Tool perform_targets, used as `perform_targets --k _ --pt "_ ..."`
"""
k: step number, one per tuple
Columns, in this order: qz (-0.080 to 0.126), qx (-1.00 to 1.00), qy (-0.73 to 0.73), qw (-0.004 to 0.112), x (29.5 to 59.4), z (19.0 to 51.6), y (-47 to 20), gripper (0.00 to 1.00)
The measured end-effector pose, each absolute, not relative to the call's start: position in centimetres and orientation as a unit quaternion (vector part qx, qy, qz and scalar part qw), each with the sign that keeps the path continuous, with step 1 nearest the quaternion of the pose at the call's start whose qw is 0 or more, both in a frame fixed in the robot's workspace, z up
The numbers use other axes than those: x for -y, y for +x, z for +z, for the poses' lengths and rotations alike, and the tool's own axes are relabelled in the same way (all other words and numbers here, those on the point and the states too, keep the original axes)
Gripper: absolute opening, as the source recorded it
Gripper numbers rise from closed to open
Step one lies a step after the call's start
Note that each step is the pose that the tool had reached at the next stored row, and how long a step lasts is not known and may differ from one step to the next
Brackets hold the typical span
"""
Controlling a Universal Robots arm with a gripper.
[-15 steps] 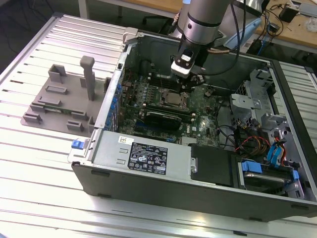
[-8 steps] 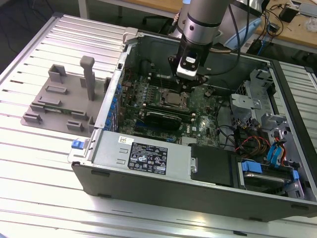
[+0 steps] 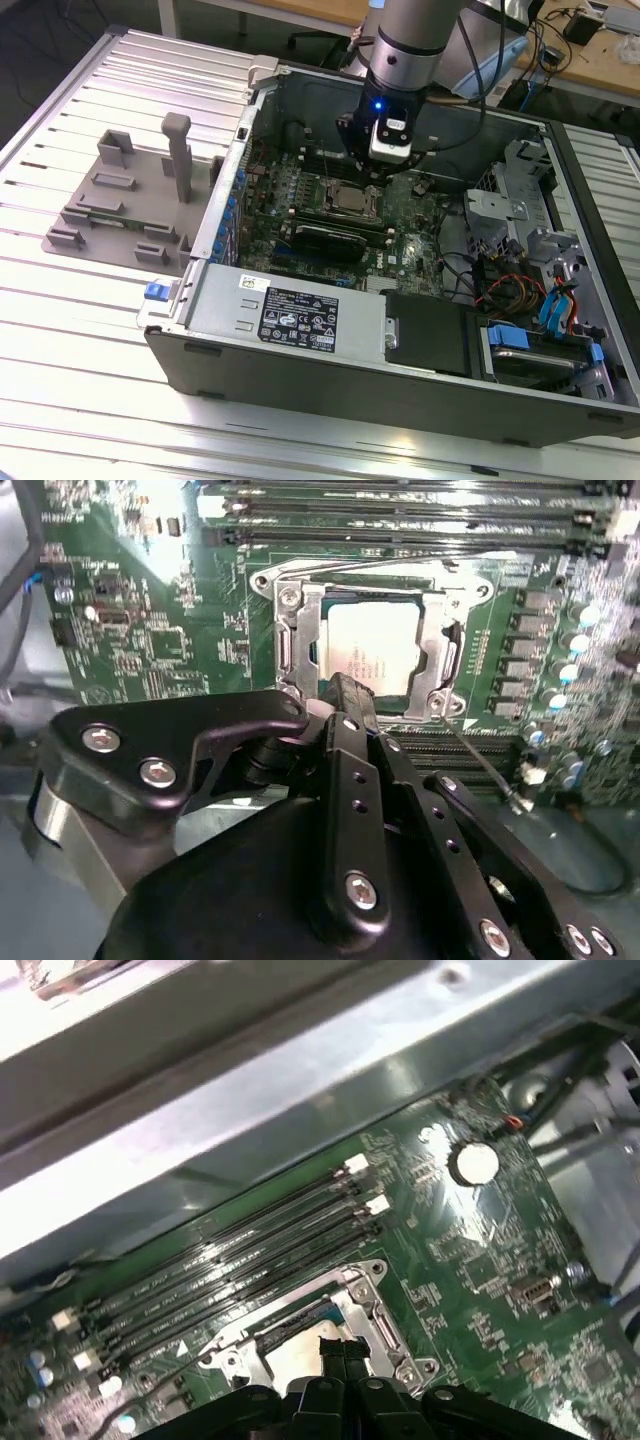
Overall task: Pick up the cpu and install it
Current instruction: 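Close the cpu cover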
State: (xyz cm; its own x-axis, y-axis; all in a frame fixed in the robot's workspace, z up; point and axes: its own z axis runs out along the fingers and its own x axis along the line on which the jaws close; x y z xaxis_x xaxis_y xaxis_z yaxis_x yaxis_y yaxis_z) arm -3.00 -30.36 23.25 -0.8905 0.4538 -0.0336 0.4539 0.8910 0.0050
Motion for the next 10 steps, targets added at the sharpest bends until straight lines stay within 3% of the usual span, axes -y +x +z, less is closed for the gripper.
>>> perform_targets --k 10 --pt "0.001 -0.993 0.118 0.017 30.36 23.19 -3.0 0.11"
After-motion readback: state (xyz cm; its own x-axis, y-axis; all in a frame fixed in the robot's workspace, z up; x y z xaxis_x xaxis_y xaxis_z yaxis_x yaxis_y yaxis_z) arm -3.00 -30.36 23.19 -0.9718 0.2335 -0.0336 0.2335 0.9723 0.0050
